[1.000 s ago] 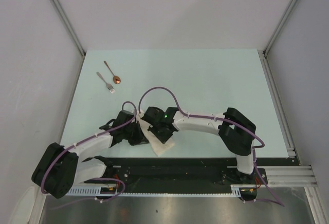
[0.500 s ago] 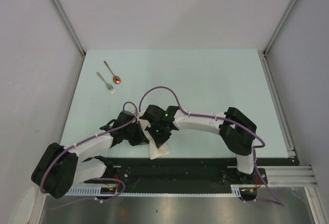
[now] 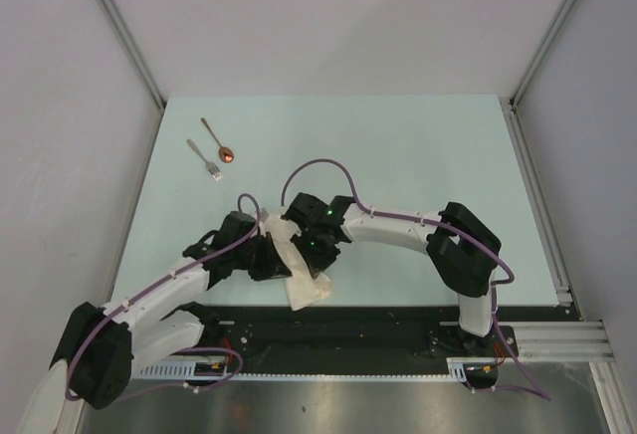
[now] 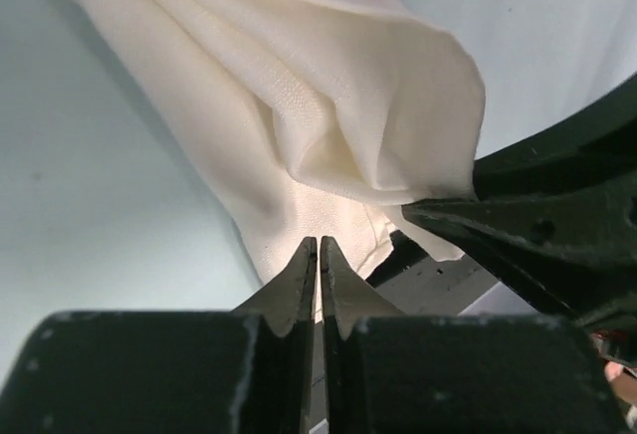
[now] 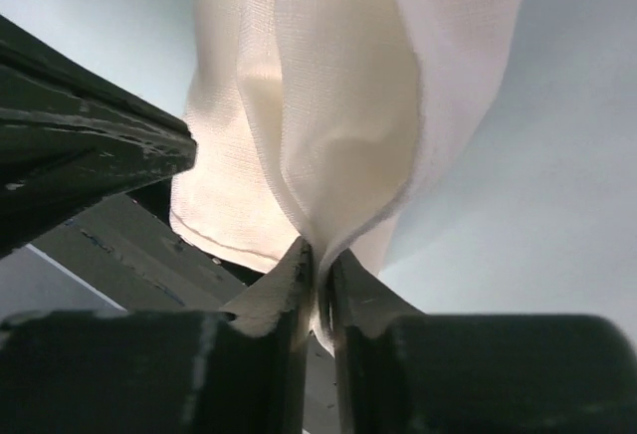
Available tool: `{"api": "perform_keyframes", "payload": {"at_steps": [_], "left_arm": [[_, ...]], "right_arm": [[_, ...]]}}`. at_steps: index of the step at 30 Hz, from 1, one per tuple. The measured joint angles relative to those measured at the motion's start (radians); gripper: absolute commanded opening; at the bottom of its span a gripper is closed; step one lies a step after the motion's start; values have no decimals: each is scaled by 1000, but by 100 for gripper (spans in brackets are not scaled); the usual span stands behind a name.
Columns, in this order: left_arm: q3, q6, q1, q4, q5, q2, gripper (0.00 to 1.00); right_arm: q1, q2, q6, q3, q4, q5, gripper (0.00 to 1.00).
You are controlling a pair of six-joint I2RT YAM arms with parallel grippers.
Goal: Fold the napkin into a case and place the utensils inside
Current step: Smooth out the smaller rectangle-folded napkin at the center of the board.
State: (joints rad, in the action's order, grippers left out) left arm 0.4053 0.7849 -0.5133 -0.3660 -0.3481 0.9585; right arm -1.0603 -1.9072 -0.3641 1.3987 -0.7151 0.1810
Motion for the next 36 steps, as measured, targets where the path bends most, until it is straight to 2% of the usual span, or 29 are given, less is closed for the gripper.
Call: {"api": "perform_keyframes", "payload": {"at_steps": [6, 12, 17, 19, 20, 21, 23, 25, 26, 29, 36], "left_arm": [[-12, 10, -4, 60, -42, 135, 2], [-50, 11, -5, 60, -47, 118, 2], [-50, 11, -5, 56, -47, 79, 2], [-54, 11, -5, 56, -47, 74, 1], [-58, 12, -5, 56, -47, 72, 1], [-63, 11, -5, 56, -47, 70, 1], [-72, 12, -5, 52, -47, 66, 1], [-79, 12, -5, 48, -47, 60, 1], [-82, 12, -5, 48, -47, 58, 1], [-84, 12, -5, 49, -48, 57, 1], [-86, 14, -5, 50, -48, 61, 1]], "right_arm": [[-10, 16, -3, 0, -12, -18, 51], [-27, 50, -1, 20, -63, -76, 66], [-50, 54, 6, 81, -118, -142, 68], [-63, 54, 9, 109, -145, -171, 64], [-71, 54, 10, 125, -156, -184, 57], [-79, 53, 11, 142, -166, -196, 54], [-95, 53, 19, 171, -179, -211, 53], [-105, 52, 20, 185, -182, -217, 55], [-110, 51, 21, 186, -182, -219, 61], [-114, 40, 24, 186, -190, -226, 66], [-113, 17, 29, 176, -190, -241, 67]]}}
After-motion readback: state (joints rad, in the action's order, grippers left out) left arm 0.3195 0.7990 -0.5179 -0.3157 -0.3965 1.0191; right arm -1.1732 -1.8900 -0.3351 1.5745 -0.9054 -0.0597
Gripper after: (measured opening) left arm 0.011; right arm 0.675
